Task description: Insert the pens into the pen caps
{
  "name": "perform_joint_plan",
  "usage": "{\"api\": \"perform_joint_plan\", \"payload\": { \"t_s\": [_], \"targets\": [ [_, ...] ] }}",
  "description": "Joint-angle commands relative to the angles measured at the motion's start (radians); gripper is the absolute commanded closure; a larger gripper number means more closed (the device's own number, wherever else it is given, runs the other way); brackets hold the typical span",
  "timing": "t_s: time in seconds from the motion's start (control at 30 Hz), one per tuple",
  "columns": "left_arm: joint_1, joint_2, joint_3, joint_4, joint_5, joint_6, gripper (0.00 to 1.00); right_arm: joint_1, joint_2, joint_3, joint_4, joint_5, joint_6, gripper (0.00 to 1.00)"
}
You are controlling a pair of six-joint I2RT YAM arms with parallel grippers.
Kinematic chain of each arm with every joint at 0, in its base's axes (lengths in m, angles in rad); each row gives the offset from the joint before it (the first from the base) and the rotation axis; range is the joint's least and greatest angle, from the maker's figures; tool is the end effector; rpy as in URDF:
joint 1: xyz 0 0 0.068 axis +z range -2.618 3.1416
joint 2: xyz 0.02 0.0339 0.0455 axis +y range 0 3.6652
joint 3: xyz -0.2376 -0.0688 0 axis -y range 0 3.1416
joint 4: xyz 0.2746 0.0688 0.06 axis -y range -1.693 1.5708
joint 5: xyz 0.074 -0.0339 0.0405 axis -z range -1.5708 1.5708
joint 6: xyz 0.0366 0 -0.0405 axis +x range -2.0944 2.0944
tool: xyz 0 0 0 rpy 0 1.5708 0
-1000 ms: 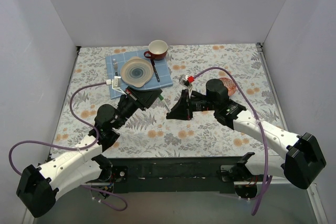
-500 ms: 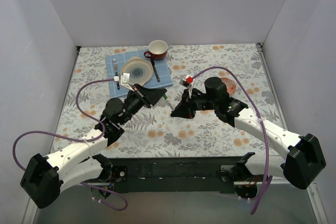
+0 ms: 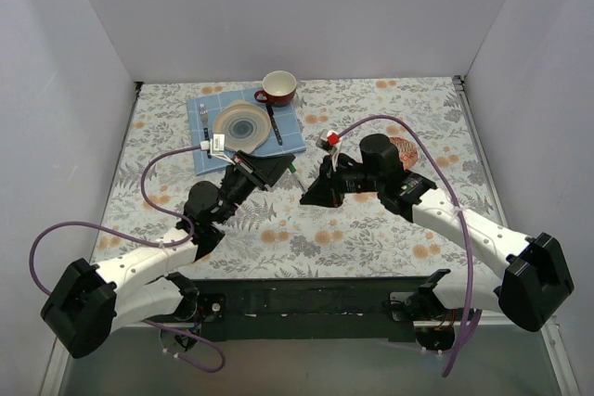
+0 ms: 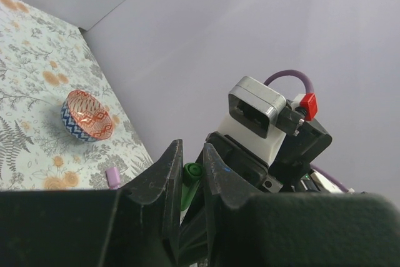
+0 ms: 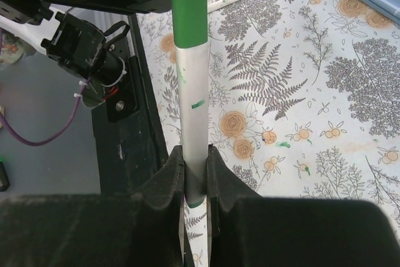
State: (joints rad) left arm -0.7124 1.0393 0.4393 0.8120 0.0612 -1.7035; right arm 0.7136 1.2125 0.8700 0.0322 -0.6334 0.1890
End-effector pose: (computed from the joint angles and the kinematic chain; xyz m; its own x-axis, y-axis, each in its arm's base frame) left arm 0.2015 -0.1770 0.2360 -0.7126 -0.6918 0.1166 0.0655 -0.2311 -0.9707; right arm 0.2232 0.2219 0.2687 -0.4059 -0.1511 -0.9013 -0.8933 0.2737 0.3564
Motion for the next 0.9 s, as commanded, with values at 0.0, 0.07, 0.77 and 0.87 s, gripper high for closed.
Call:
{"api": "perform_joint_plan", "payload": {
  "t_s": [0.0, 0.07, 0.77, 0.87],
  "targets": [
    [-0.162, 0.079, -0.085, -0.189, 0.404, -0.044, 1.0, -0.043, -0.001, 0.182, 0.594, 0.164, 0.086, 0.99],
    [-0.165, 0.073, -0.091, -0.185, 0.396, -0.053, 1.0, -0.045, 0.007, 0.185, 0.589, 0.153, 0.084, 0.99],
    [-0.075, -0.048, 0.558, -0.984, -0.115, 0.36, 0.26, -0.036, -0.177, -0.397, 0.506, 0.037, 0.274, 0.99],
    [-0.076, -0.083, 0.543, -1.02, -0.231, 0.389, 0.18, -0.014, -0.183, -0.446, 0.453, 0.151, 0.361, 0.99]
  ]
}}
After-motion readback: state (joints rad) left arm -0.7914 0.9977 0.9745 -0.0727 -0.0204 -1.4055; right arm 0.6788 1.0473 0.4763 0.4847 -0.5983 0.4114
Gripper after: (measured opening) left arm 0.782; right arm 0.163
